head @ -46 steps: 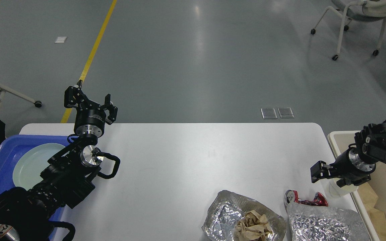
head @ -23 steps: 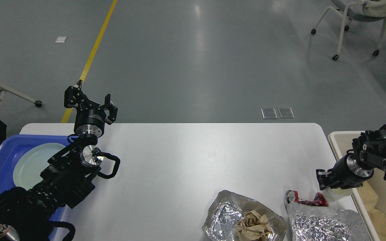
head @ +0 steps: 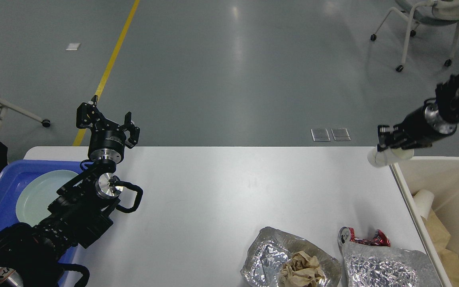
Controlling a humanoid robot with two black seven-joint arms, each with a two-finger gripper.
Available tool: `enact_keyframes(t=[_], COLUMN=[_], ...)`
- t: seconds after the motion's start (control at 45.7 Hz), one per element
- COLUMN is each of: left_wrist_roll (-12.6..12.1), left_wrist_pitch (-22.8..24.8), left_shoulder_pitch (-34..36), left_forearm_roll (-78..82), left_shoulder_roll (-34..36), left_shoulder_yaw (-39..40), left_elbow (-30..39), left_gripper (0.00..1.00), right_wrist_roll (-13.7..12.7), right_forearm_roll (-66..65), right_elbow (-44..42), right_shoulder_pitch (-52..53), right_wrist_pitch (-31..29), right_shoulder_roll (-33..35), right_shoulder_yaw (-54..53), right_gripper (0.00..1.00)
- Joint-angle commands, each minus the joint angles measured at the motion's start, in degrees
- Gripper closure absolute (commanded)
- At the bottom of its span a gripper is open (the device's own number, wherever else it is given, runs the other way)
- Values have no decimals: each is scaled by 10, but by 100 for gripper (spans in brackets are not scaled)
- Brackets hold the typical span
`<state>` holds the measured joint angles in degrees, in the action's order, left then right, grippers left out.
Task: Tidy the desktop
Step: 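Grasp the small cup and drop it into the bin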
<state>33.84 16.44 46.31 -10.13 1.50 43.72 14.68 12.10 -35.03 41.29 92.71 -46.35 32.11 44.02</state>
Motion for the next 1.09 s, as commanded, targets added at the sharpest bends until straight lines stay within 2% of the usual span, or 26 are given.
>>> enact_keyframes(t=[0.0,0.285,0.482,0.613,0.701,0.81,1.007,1.073], left_wrist_roll=[0,0,0,0,0,0,0,0], left_wrist_pitch=[0,0,0,0,0,0,0,0], left_shoulder_pitch=[0,0,0,0,0,0,0,0], left_forearm_roll=[0,0,0,0,-1,0,0,0], left_shoulder_roll=[0,0,0,0,0,0,0,0], left_shoulder_yaw=[0,0,0,0,0,0,0,0], left_elbow=[0,0,0,0,0,0,0,0], left_gripper=[0,0,0,0,0,0,0,0], right_wrist_roll=[11,6,2,-6,-18,-18,-18,-19], right_forearm_roll=[1,60,109,102,57,-39,-150,-162], right_elbow=[68,184,221,216,213,188,46,-3], right_shoulder_pitch=[156,388,462,463,411,287,14,-58], right_wrist_pitch=[-87,-87,-87,-87,-87,-87,-87,-43], right_shoulder_roll=[34,91,119,113,113,118,99,64], right_shoulder_yaw=[-19,-129,-190,-185,-170,-165,-162,-158], right_gripper=[100,100,100,100,100,100,100,100])
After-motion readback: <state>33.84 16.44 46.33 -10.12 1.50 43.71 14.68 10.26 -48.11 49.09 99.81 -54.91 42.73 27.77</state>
